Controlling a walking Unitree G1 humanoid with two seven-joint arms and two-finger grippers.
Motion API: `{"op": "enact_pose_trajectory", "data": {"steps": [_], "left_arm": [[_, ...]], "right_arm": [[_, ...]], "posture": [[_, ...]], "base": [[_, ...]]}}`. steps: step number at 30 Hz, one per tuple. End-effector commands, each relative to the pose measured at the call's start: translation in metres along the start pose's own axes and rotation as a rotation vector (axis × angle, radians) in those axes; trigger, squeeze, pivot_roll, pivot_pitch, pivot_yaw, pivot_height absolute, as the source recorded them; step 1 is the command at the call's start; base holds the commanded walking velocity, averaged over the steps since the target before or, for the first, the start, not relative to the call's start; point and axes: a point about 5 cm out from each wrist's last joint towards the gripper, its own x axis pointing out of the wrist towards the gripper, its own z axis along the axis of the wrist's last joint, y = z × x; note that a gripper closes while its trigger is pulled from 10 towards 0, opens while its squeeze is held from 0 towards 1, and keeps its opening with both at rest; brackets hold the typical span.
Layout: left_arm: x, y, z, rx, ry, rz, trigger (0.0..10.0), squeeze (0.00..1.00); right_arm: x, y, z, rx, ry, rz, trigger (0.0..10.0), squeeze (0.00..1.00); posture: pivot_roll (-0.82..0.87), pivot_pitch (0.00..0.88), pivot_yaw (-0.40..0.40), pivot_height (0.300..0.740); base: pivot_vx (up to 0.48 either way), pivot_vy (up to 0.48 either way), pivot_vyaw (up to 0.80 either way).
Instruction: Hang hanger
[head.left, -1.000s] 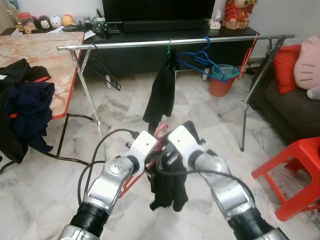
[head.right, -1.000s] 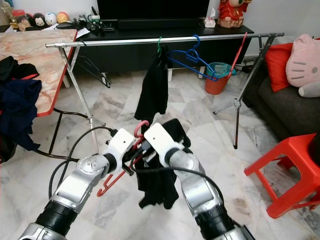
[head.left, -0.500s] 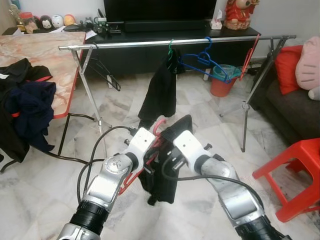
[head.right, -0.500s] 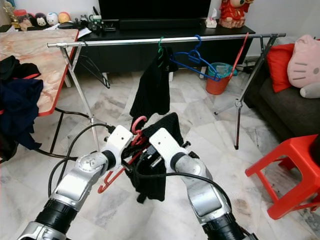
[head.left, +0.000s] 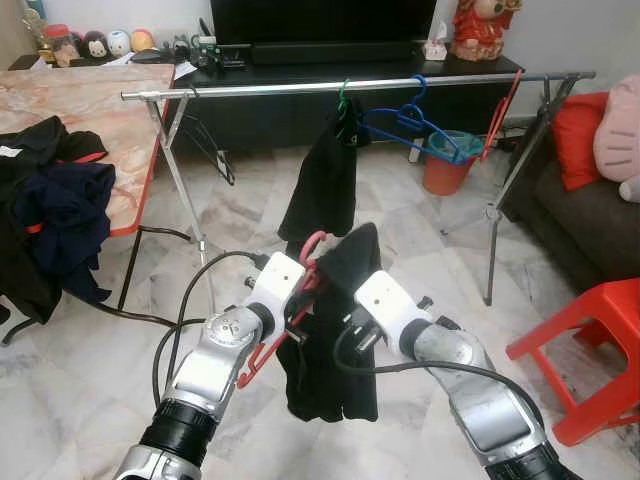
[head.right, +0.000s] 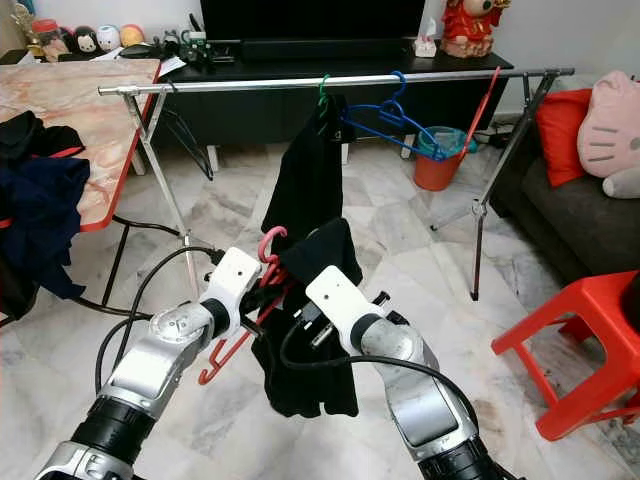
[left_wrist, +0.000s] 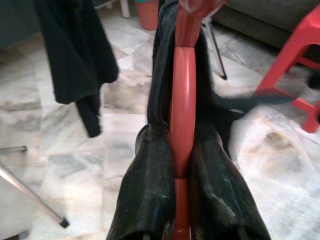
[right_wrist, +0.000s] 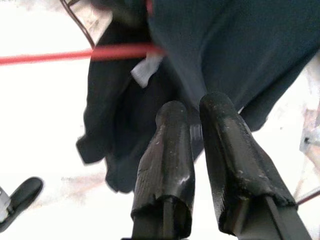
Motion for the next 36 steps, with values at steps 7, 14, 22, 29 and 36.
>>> {"op": "enact_pose_trajectory", "data": {"steps": [7,14,22,29,36], "left_arm": [[0.001,0.004,0.018,0.009,-0.091,0.009,10.0,0.0],[-0.001,0.0,0.02,0.025,-0.113,-0.033,10.0,0.0],[-0.01,-0.002,0.007,0.082,-0.067,-0.124,10.0,0.0],[-0.021,-0.006,-0.007,0.11,-0.016,-0.245,10.0,0.0],[-0.041,-0.008,-0.015,0.126,0.043,-0.463,10.0,0.0]], "right_arm": [[-0.003,0.002,0.003,-0.013,-0.008,0.013,10.0,1.0],[-0.004,-0.004,0.007,-0.019,-0.037,-0.017,10.0,1.0],[-0.02,-0.036,0.016,-0.041,-0.119,-0.083,10.0,0.14],[-0.037,-0.059,0.018,-0.066,-0.174,-0.057,10.0,0.0],[-0.054,-0.067,-0.004,-0.168,-0.146,0.22,10.0,0.0]], "posture": [[-0.1,0.0,-0.05,0.74],[-0.1,0.0,-0.051,0.74],[-0.11,0.0,-0.048,0.74],[-0.11,0.0,-0.048,0.74],[-0.12,0.0,-0.043,0.74]], "base": [[0.0,0.0,0.0],[0.0,0.0,0.0],[0.0,0.0,0.0],[0.0,0.0,0.0],[0.0,0.0,0.0]]}}
